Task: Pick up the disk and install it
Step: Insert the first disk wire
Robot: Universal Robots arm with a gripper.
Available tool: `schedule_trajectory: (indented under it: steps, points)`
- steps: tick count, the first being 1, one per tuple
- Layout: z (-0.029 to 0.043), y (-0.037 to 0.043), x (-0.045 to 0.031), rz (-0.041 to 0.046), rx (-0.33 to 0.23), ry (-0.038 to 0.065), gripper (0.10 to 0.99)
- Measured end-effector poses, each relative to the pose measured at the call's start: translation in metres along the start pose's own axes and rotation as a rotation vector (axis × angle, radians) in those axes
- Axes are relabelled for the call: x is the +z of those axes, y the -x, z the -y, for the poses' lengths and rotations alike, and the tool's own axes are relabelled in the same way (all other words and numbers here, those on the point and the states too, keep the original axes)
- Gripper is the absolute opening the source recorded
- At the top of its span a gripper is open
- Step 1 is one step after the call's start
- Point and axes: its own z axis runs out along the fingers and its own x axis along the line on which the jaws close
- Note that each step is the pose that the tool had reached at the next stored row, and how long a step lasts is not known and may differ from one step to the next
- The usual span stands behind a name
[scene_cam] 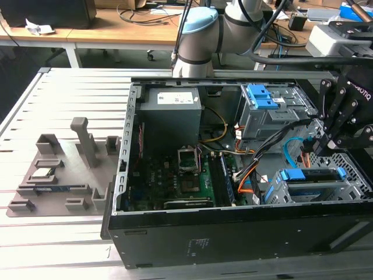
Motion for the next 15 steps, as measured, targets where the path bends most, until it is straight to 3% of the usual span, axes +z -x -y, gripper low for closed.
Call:
schedule_trajectory:
  steps: [3,7,11,13,15]
  points:
    - [0.0041,0.0021,-0.0001,-0.0009,0.000,0.000,0.106]
    - [0.0136,0.0120,-0.0004,-0.0052,0.000,0.000,0.106]
    - [0.0231,0.0278,-0.0002,-0.0131,-0.001,0.000,0.106]
    - [0.0259,0.0360,0.0049,-0.0228,0.000,-0.001,0.106]
    - [0.0326,0.0514,0.0125,-0.0291,0.000,0.000,0.106]
